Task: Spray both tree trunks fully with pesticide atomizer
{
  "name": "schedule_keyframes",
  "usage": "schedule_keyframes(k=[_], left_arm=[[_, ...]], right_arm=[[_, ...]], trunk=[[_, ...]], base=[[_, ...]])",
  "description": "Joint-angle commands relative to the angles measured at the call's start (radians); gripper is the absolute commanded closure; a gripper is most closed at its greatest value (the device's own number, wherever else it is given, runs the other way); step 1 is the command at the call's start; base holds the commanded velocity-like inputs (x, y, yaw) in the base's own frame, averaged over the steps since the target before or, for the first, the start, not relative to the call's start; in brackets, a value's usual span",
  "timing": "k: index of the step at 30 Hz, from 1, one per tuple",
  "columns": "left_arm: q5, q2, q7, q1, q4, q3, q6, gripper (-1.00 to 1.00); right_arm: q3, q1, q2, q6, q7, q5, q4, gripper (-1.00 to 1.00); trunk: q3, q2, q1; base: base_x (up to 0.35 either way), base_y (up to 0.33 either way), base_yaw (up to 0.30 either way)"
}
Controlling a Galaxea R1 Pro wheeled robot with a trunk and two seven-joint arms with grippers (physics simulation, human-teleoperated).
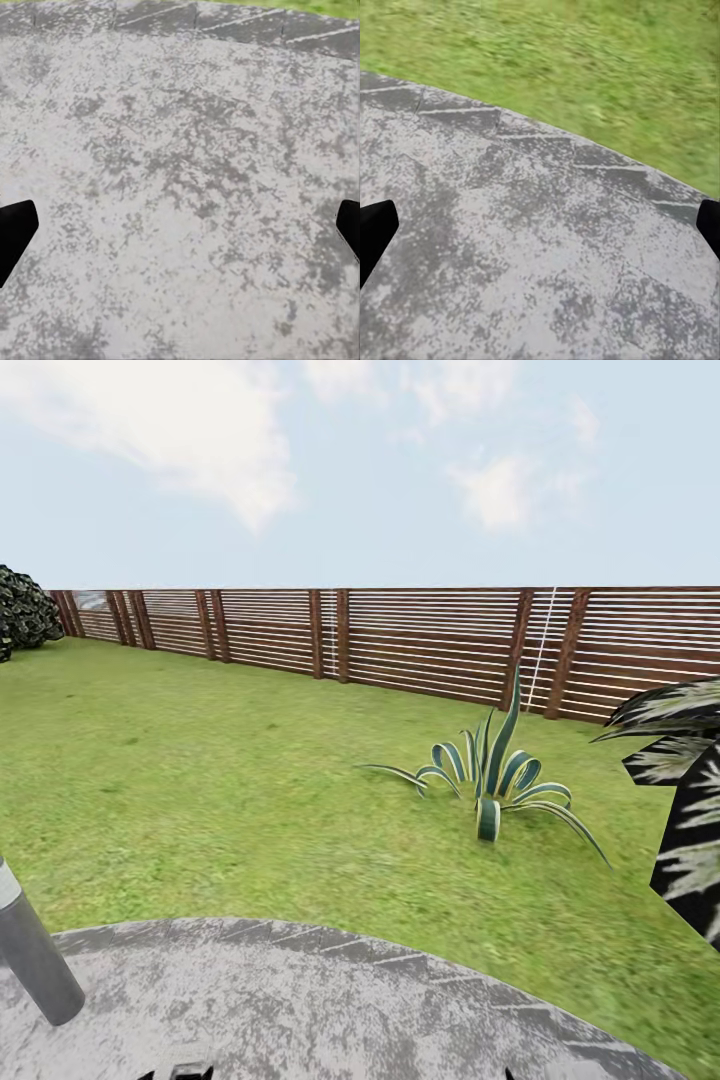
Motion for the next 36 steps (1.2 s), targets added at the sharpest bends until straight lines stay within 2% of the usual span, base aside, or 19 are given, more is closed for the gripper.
schedule_keyframes(k=[1, 8, 11, 16, 22, 26, 28, 36], left_arm=[[0.007, 0.0, 0.001, 0.002, 0.003, 0.01, -0.022, -1.0], [0.013, 0.013, 0.0, 0.003, 0.072, 0.029, -0.083, -1.0], [0.015, 0.013, 0.001, 0.003, 0.084, 0.03, -0.139, -1.0], [0.015, 0.012, 0.001, 0.003, 0.084, 0.031, -0.152, -1.0], [0.023, 0.013, 0.002, 0.003, 0.084, 0.033, -0.154, -1.0], [0.063, 0.015, 0.002, 0.003, 0.084, 0.035, -0.155, -1.0], [0.112, 0.017, 0.001, 0.003, 0.084, 0.04, -0.156, -1.0], [0.127, 0.017, 0.0, 0.003, 0.084, 0.041, -0.156, -1.0]], right_arm=[[0.002, -0.002, 0.0, -0.003, 0.001, 0.002, 0.014, -1.0], [0.005, -0.005, 0.006, -0.007, 0.0, 0.002, 0.072, -1.0], [0.005, -0.005, 0.009, -0.021, -0.001, 0.002, 0.079, -1.0], [0.005, -0.005, 0.011, -0.024, -0.005, 0.002, 0.079, -1.0], [0.005, -0.005, 0.014, -0.025, -0.008, 0.002, 0.08, -1.0], [0.005, -0.005, 0.015, -0.025, -0.007, 0.001, 0.08, -1.0], [0.006, -0.005, 0.015, -0.027, -0.007, 0.001, 0.08, -1.0], [0.005, -0.005, 0.015, -0.043, -0.008, 0.0, 0.08, -1.0]], trunk=[[-0.001, -0.001, 0.0], [-0.001, -0.001, 0.0], [-0.001, -0.001, 0.0], [-0.001, -0.001, 0.0], [-0.001, -0.001, 0.0], [-0.001, -0.001, 0.0], [-0.001, -0.001, 0.0], [-0.001, -0.001, 0.0]], base=[[0.0, 0.0, 0.0], [0.0, 0.0, 0.0], [-0.126, -0.002, 0.0], [-0.301, -0.079, 0.085], [-0.197, -0.204, 0.248], [-0.042, -0.26, 0.179], [0.024, -0.27, 0.047], [0.07, -0.143, 0.059]])
